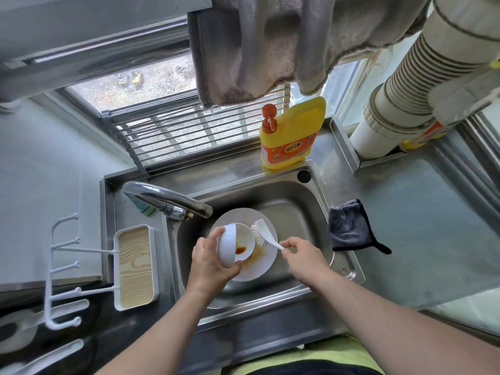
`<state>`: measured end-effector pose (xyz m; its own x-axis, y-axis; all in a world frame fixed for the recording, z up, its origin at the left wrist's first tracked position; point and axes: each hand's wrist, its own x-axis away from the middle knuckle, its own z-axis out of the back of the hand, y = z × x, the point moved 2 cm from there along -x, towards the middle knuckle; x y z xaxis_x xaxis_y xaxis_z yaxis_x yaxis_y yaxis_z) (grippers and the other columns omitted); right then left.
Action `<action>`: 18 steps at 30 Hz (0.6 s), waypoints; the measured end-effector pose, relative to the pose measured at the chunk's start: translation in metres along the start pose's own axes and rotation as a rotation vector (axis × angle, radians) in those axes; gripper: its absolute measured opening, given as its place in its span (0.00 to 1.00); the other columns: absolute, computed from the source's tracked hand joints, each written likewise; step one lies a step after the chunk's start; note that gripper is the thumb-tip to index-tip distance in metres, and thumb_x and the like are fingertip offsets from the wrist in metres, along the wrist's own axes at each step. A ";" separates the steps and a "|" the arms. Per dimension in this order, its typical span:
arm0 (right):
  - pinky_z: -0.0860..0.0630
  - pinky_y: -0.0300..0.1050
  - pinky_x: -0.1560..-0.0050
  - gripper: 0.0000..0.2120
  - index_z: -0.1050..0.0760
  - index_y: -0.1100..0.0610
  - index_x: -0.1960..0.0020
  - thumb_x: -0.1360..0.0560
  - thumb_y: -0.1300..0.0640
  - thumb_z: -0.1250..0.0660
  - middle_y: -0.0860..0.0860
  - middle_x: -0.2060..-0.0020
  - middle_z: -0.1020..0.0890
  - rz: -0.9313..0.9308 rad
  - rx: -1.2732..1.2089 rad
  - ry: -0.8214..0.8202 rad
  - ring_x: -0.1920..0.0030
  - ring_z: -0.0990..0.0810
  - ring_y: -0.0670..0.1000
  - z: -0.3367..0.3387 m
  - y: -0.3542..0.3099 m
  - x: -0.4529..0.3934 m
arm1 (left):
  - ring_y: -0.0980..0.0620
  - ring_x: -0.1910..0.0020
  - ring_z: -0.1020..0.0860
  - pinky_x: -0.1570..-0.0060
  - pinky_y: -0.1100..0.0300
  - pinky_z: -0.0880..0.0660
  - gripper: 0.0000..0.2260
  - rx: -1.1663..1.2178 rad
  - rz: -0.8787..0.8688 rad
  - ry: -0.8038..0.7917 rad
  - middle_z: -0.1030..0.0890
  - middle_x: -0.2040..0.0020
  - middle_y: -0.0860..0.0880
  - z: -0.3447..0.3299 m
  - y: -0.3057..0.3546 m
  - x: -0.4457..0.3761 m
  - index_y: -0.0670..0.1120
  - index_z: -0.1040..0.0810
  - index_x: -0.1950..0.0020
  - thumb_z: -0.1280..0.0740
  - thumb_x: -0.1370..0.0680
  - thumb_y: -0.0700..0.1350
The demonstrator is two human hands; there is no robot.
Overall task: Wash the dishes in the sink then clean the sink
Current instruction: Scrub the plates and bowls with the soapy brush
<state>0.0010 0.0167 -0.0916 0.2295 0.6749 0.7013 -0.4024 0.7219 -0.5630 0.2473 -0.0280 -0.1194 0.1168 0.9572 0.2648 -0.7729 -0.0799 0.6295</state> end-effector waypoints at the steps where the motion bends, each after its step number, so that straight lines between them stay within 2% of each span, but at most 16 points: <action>1: 0.26 0.42 0.60 0.07 0.20 0.44 0.46 0.19 0.51 0.36 0.44 0.62 0.17 0.004 -0.005 -0.003 0.67 0.21 0.46 0.000 0.000 0.000 | 0.48 0.44 0.28 0.41 0.54 0.26 0.42 0.001 -0.005 -0.007 0.31 0.46 0.52 0.000 0.000 0.000 0.64 0.35 0.28 0.17 0.35 0.50; 3: 0.24 0.44 0.58 0.07 0.20 0.44 0.47 0.19 0.51 0.36 0.44 0.63 0.18 0.013 -0.017 -0.003 0.64 0.21 0.47 -0.001 0.000 0.001 | 0.48 0.44 0.28 0.41 0.54 0.25 0.42 -0.004 0.016 -0.005 0.31 0.46 0.52 0.002 0.000 -0.001 0.64 0.35 0.27 0.17 0.35 0.50; 6: 0.27 0.43 0.59 0.06 0.20 0.43 0.47 0.19 0.50 0.36 0.43 0.63 0.19 0.022 -0.018 -0.009 0.64 0.23 0.46 -0.003 0.000 0.000 | 0.48 0.44 0.29 0.41 0.51 0.24 0.41 -0.074 -0.048 -0.052 0.32 0.46 0.52 0.001 0.000 -0.001 0.66 0.36 0.28 0.17 0.34 0.50; 8: 0.28 0.43 0.58 0.06 0.20 0.43 0.46 0.19 0.50 0.35 0.42 0.63 0.19 0.028 -0.023 -0.013 0.63 0.23 0.46 -0.005 0.000 -0.001 | 0.47 0.44 0.28 0.40 0.50 0.24 0.42 -0.071 -0.027 -0.039 0.32 0.46 0.52 0.002 -0.001 -0.002 0.67 0.37 0.28 0.17 0.34 0.50; 11: 0.30 0.42 0.62 0.06 0.20 0.45 0.46 0.18 0.51 0.36 0.44 0.64 0.20 0.032 -0.032 -0.044 0.67 0.26 0.45 -0.009 0.000 -0.003 | 0.48 0.44 0.28 0.41 0.50 0.23 0.41 -0.086 -0.016 -0.054 0.32 0.46 0.52 0.003 -0.004 -0.003 0.66 0.36 0.28 0.17 0.34 0.50; 15: 0.33 0.42 0.66 0.06 0.21 0.46 0.48 0.17 0.51 0.37 0.46 0.66 0.21 0.033 -0.026 -0.095 0.70 0.29 0.47 -0.014 0.000 -0.002 | 0.49 0.44 0.26 0.44 0.55 0.26 0.40 0.060 0.125 0.037 0.30 0.40 0.51 0.010 0.002 -0.003 0.62 0.33 0.27 0.16 0.34 0.49; 18: 0.32 0.42 0.67 0.07 0.21 0.46 0.47 0.17 0.51 0.38 0.46 0.65 0.20 0.029 -0.030 -0.101 0.70 0.29 0.47 -0.015 0.000 -0.002 | 0.49 0.44 0.25 0.43 0.54 0.25 0.40 0.133 0.193 0.074 0.29 0.38 0.51 0.011 0.004 -0.003 0.61 0.33 0.27 0.16 0.33 0.50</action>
<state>0.0139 0.0178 -0.0996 0.1273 0.6780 0.7239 -0.3806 0.7074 -0.5956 0.2507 -0.0348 -0.1094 -0.0750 0.9382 0.3380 -0.6870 -0.2943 0.6644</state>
